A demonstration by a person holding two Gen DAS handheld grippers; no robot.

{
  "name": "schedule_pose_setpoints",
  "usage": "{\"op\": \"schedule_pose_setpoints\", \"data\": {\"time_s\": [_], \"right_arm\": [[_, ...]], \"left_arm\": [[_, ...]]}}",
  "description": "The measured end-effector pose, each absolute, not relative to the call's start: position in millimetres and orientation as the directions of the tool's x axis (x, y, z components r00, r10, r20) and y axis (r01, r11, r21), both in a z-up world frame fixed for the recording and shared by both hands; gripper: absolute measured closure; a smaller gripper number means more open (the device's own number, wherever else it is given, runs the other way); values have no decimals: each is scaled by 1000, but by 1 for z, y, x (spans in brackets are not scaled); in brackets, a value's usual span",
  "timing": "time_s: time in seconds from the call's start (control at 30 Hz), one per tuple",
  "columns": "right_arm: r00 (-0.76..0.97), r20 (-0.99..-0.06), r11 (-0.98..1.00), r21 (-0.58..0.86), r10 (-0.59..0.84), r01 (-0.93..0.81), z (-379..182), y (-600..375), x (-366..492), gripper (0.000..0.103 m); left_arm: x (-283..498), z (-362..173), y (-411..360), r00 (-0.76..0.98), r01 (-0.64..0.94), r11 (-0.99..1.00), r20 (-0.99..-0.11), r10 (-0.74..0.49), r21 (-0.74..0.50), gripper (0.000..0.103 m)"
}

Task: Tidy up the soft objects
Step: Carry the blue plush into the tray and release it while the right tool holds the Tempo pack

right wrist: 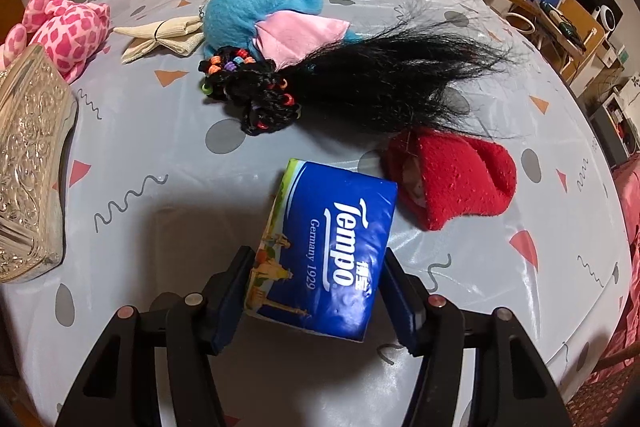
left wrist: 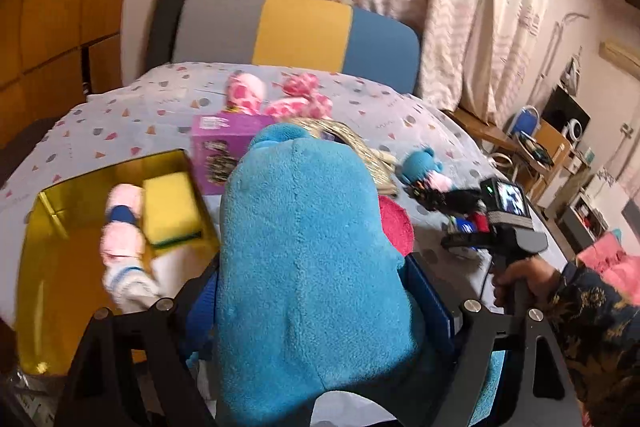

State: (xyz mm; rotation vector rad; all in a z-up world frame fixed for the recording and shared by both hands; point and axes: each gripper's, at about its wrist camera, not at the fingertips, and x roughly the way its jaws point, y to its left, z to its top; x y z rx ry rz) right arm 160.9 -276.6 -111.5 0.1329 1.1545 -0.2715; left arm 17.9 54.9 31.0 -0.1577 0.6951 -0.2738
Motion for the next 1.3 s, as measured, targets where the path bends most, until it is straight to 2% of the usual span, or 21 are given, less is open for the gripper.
{"op": "schedule_pose_setpoints", "data": {"time_s": [0.2,0.33,0.53,0.73,0.9,1.03,1.3], "right_arm": [[376,-916,962,-39,-142,269,-112,-277,160,41],[374,-917,965,-42,-140,257,-112,-278,163,41],[375,-918,969,-40,-132,244,-113,-278,164,41],[378,-916,971,-43,-133,236,-114,-280,163,41],[378,-916,971,-46,-135,234,-114,-280,163,41],[380,-915,971,-49,-137,234,-115,-279,162,41],[381,-914,971,-52,-141,233,-115,-277,162,41]], "left_arm": [[18,41,134,761,45,969,-620,-190,-241,18],[21,36,198,757,-108,978,-653,-35,-178,18],[40,10,252,693,-212,974,-715,97,-73,18],[82,-22,263,633,-200,979,-761,147,22,18],[116,-38,256,617,-163,985,-774,143,52,17],[144,-59,253,549,-148,984,-819,168,103,15],[147,-58,271,546,-249,967,-816,190,58,10]]}}
